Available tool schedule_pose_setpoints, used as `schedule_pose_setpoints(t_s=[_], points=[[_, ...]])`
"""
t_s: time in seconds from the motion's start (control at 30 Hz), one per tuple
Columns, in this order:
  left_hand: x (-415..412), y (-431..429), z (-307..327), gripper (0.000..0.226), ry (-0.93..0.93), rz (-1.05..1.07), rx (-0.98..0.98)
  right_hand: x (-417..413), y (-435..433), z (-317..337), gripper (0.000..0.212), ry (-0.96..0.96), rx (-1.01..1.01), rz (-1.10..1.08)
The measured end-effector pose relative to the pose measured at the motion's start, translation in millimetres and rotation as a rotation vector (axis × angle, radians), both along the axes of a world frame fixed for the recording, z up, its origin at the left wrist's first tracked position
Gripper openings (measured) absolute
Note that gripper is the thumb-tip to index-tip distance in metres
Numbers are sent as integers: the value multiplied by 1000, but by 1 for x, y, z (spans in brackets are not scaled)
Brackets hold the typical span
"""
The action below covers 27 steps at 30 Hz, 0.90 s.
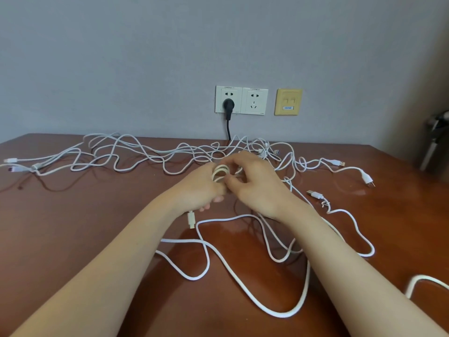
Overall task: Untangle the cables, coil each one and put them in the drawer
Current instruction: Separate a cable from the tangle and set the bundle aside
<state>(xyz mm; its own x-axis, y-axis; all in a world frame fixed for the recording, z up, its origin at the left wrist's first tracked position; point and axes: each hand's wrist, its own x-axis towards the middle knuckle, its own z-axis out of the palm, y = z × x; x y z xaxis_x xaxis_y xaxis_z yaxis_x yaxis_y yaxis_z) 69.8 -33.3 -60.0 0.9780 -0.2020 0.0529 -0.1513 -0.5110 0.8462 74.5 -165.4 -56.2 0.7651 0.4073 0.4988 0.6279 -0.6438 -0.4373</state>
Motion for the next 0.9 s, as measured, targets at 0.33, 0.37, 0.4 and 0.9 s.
schedule_pose_setpoints(t_s=[0.33,0.37,0.4,0.9], points=[[3,-1,-2,15,-56,-78,47,-4,-3,-1,16,22,-115,37],[2,-2,-1,13,-68,-82,54,-5,-3,-1,14,21,-130,28],[2,-3,-2,12,-74,-82,58,-6,-4,-1,12,14,-138,12],[-1,-14,-4,39,-47,-30,-58,5,12,-9,38,59,371,-111]])
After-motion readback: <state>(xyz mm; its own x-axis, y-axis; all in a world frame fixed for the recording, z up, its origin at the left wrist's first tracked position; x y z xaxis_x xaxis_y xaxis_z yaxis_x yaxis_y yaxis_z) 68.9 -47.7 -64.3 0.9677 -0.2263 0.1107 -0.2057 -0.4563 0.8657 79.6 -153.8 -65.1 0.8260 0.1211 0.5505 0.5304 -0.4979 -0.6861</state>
